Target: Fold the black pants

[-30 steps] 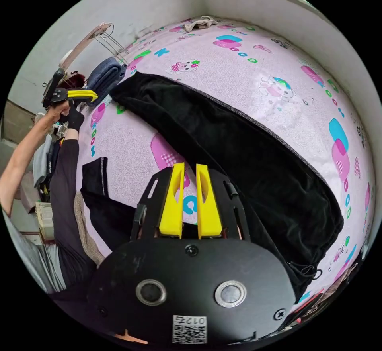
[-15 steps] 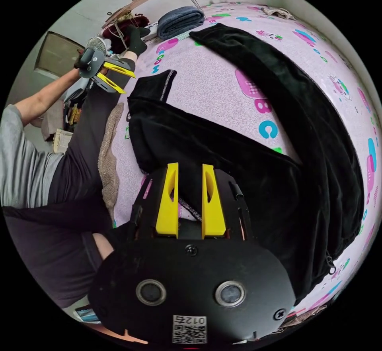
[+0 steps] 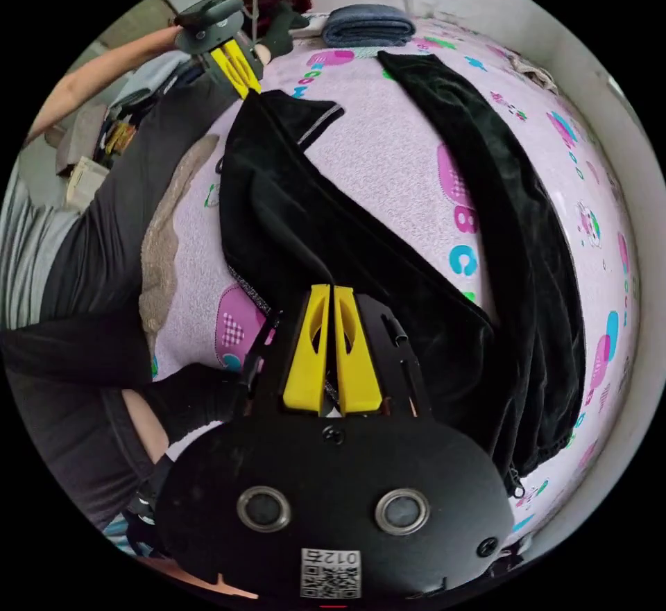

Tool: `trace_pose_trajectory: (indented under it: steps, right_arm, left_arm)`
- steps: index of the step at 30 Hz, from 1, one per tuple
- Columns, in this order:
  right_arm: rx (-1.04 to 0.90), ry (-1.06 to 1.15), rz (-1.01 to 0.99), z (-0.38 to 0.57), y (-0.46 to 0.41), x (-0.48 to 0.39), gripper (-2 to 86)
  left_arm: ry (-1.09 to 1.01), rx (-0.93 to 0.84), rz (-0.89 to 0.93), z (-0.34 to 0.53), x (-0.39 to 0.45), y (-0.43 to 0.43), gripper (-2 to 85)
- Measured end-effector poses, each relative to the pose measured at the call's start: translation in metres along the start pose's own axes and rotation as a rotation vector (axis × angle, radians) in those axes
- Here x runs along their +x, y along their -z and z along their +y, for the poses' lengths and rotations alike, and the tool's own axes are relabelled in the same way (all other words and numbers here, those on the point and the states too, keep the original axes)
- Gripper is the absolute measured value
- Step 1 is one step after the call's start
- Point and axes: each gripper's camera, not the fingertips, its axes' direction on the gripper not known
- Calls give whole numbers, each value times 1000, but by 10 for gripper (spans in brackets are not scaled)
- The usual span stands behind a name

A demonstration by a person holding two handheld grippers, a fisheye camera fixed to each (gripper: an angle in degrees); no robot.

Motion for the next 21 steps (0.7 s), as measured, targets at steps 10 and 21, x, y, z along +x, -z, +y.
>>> trace_pose_trajectory:
  steps: [10,21]
  right_arm:
    - [327,-646,-76,32,120,212,55]
    - [154,-539,72,35,169,231,78]
  left_arm:
    - [953,535,326,63,-123,27,33]
    - [588,336,-317,-28,81,-18,103]
